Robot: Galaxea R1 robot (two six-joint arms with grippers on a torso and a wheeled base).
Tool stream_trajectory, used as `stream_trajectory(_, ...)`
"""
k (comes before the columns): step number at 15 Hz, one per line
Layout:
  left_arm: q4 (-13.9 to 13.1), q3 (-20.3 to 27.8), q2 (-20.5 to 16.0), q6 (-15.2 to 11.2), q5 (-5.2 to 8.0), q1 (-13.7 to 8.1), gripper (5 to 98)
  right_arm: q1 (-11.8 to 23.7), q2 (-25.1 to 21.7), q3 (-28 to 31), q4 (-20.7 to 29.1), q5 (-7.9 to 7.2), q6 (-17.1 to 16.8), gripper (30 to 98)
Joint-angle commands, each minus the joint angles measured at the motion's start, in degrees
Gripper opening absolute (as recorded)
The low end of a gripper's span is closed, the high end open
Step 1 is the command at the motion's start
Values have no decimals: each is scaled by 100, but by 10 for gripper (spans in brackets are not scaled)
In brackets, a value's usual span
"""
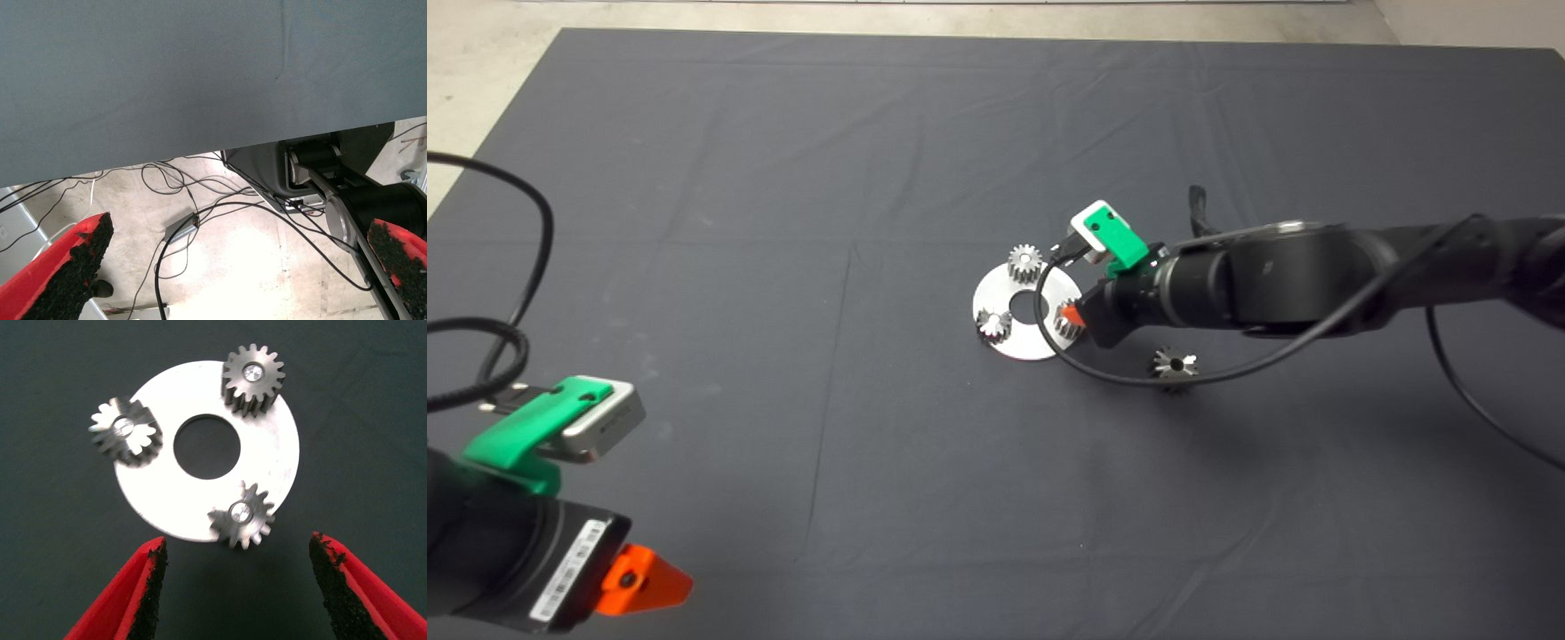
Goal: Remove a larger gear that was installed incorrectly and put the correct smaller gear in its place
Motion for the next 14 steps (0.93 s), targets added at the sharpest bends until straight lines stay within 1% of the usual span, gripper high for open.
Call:
stream_trajectory(1,-77,28,-12,-10,24,-54,983,1878,-1288,1549,2728,-170,577,569)
stream_trajectory(2,-77,44,-29,-19,36,-54,983,2014,-1527,1571,3389,-170,590,575)
stream_trajectory(3,-77,58,-48,-45,53,-54,983,2024,-1724,1606,3989,-178,582,575)
stream_trajectory(4,-82,115,-60,-32,53,-54,983,2024,-1847,1750,4497,-196,599,575)
stream_trajectory(5,-86,107,-65,-10,53,-54,983,2024,-1993,1989,4769,-197,710,591)
stream_trajectory(6,-86,80,-84,-10,45,-54,983,2024,-2196,2253,4861,-195,933,630)
stream_trajectory(7,-95,106,-126,-10,40,-54,983,2024,-2356,2409,4943,-188,1195,634)
stream_trajectory(8,-93,106,-126,16,36,-54,983,2031,-2435,2512,5073,-160,1340,639)
stream_trajectory(9,-95,79,-134,8,27,-55,983,2024,-2445,2538,5238,-137,1521,661)
stream_trajectory(10,-95,45,-135,16,36,-62,983,2032,-2471,2525,5282,-152,1697,674)
stream_trajectory(11,-95,101,-131,34,49,-62,983,2032,-2484,2529,5295,-170,1742,674)
stream_trajectory(12,-86,115,-93,124,27,-62,983,2032,-2454,2529,5309,-170,1715,682)
stream_trajectory(14,-95,93,-188,179,27,-62,983,2032,-2450,2503,5308,-188,1733,712)
